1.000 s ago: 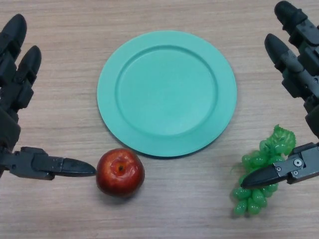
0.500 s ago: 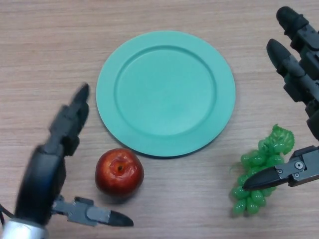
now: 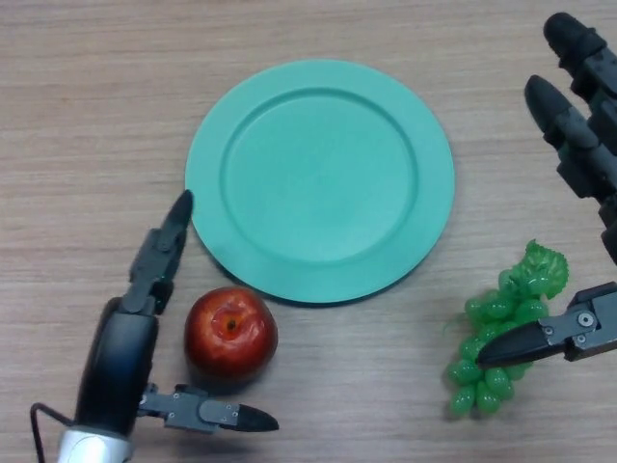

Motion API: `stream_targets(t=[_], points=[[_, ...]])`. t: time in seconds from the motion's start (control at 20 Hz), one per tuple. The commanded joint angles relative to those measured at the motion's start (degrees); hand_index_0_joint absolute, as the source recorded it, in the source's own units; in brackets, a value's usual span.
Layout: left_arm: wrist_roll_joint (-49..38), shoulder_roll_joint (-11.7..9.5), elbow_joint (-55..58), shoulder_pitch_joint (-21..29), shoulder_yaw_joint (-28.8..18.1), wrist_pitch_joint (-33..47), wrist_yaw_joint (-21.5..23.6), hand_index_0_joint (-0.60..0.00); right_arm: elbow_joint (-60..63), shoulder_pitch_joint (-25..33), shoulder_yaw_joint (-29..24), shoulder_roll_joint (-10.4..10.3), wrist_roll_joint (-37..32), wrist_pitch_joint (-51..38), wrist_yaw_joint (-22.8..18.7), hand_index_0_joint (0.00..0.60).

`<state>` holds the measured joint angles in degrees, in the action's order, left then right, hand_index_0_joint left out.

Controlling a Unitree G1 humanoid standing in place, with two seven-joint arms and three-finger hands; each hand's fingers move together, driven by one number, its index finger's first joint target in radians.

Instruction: Pick up the red apple and place it on the plate

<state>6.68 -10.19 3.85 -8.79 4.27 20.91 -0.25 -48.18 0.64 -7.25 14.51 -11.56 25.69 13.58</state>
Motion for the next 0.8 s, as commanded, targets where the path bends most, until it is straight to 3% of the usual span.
stream_targets(t=[0.05,0.3,0.45,0.5,0.55,0.8], points=[[0.4,-1.0,2.7,0.0,-0.5,1.7,-0.3,0.0,-3.1,0.5,-3.1,1.0,-3.3,-8.3,-0.5,0.0],[7.3,-1.2,0.9,-0.4,1.7,1.5,3.9,0.0,-3.5,-0.1,-3.8,0.9,-5.3,-7.6,-1.2,0.0],[9.3,-1.6,0.7,-1.2,2.0,2.8,4.1,-0.35,-3.8,-0.3,-4.0,0.7,-6.0,-7.9,-1.3,0.0],[11.8,-1.9,0.5,-1.8,2.3,3.9,4.2,-0.5,-4.0,-0.8,-4.1,0.6,-6.6,-8.3,-1.5,0.0],[15.1,-2.2,0.5,-2.3,2.6,4.4,4.8,-0.597,-4.3,-1.3,-4.4,0.4,-7.4,-8.6,-1.7,0.0],[17.9,-3.3,8.9,-7.2,2.4,4.2,4.3,-0.6,-5.0,-1.9,-5.2,0.4,-8.5,-8.6,-2.1,0.0]])
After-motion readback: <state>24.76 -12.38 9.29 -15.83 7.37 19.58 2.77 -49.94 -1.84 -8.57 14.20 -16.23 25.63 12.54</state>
